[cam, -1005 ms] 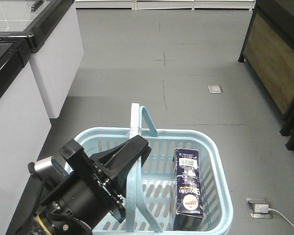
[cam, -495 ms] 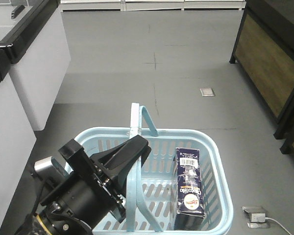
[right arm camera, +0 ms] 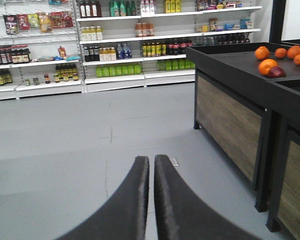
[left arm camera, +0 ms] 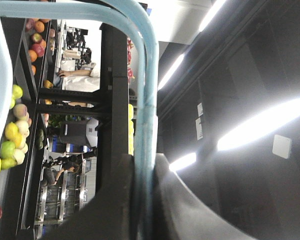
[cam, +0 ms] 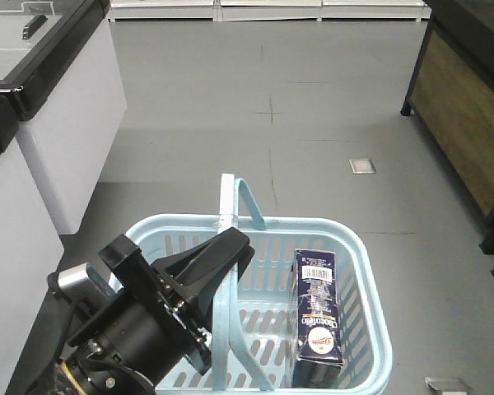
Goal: Left arm holds basket, right arm returns cookies
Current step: 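Drive the base toward the drink shelves, left gripper holding the basket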
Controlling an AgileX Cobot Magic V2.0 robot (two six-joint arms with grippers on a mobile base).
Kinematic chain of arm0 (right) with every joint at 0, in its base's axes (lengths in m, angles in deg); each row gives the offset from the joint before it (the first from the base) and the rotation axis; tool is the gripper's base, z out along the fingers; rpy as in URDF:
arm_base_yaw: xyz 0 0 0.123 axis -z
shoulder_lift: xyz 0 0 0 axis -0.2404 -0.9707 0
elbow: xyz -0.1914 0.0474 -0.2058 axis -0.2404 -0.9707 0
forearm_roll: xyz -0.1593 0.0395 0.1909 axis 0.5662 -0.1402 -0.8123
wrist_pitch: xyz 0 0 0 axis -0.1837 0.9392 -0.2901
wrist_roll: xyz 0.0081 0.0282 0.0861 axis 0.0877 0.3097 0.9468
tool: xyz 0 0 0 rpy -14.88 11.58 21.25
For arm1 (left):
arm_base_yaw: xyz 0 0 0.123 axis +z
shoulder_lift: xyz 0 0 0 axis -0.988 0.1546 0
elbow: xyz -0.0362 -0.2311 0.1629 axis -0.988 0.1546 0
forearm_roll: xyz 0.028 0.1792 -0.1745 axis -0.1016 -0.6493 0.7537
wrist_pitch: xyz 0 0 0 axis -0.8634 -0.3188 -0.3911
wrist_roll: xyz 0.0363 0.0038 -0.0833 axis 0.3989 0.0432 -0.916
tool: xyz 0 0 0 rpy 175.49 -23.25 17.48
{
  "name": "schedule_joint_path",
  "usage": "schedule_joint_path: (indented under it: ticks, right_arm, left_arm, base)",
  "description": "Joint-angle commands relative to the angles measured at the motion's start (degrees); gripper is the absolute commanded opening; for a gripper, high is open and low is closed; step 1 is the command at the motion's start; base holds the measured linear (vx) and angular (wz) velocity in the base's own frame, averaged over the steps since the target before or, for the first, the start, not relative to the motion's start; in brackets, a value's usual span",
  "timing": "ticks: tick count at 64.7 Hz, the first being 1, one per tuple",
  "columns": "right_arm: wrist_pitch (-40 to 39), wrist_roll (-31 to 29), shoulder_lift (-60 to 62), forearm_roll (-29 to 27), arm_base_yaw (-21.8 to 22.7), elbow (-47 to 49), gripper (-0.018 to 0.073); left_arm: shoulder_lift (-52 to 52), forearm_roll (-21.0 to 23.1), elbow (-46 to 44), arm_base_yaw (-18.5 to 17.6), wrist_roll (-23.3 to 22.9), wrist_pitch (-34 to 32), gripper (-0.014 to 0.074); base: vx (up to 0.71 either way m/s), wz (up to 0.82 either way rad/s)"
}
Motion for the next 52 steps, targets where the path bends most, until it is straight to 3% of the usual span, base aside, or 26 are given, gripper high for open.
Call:
schedule_joint_path:
  ticks: [1, 52]
  right_arm:
    - [-3.9, -0.4, 0.3, 0.3, 0.3, -1.1, -0.0006]
    - [-3.9, -0.4, 0.3, 0.3, 0.3, -1.1, -0.0006]
  left_arm:
    - [-2.0, -1.8, -1.5, -0.2, -0.2, -14.3, -0.0003]
    - [-2.0, -1.8, -1.5, -0.2, -0.2, -14.3, -0.0003]
  base:
    - [0.21, 0.15]
    - [0.31, 0.07]
